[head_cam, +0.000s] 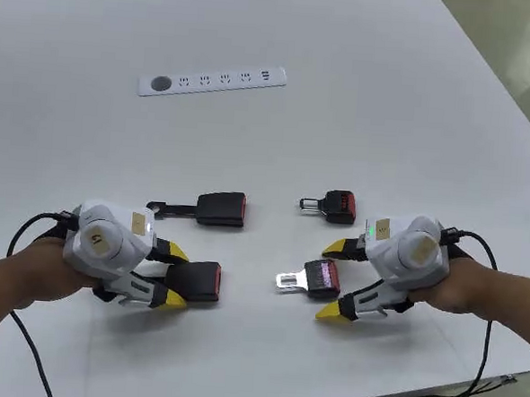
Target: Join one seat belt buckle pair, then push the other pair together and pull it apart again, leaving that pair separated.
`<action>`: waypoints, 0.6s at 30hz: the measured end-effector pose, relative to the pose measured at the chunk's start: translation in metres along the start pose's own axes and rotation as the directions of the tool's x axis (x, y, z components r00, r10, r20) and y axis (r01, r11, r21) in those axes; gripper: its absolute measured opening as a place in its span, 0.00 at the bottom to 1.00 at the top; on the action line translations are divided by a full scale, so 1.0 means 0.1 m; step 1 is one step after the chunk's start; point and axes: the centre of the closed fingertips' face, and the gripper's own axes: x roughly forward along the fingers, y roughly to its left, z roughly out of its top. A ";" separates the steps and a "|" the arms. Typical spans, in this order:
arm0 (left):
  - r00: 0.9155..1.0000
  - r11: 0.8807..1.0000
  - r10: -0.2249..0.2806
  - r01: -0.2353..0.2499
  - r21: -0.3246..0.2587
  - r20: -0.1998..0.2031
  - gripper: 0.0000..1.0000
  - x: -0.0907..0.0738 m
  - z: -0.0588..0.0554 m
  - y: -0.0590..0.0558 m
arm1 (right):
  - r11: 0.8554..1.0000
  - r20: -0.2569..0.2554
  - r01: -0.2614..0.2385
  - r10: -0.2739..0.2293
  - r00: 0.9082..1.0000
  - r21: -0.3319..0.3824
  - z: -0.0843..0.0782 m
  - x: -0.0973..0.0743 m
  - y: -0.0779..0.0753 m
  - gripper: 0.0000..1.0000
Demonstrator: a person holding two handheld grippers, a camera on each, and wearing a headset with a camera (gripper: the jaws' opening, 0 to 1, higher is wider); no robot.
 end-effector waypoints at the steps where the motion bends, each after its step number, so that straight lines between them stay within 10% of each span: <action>1: 1.000 1.000 -0.001 0.001 0.003 -0.004 0.36 0.00 0.00 0.00 | 1.000 -0.002 0.003 -0.003 1.000 0.003 0.00 0.01 -0.01 0.49; 5: 1.000 1.000 -0.009 0.009 0.014 -0.020 0.34 0.00 0.01 -0.01 | 1.000 -0.019 0.024 -0.024 1.000 -0.003 0.00 0.00 -0.06 0.35; 18: 0.997 0.999 -0.025 0.027 0.034 -0.072 0.33 0.01 -0.02 0.01 | 1.000 -0.039 0.024 -0.024 0.999 -0.001 0.00 0.02 -0.07 0.34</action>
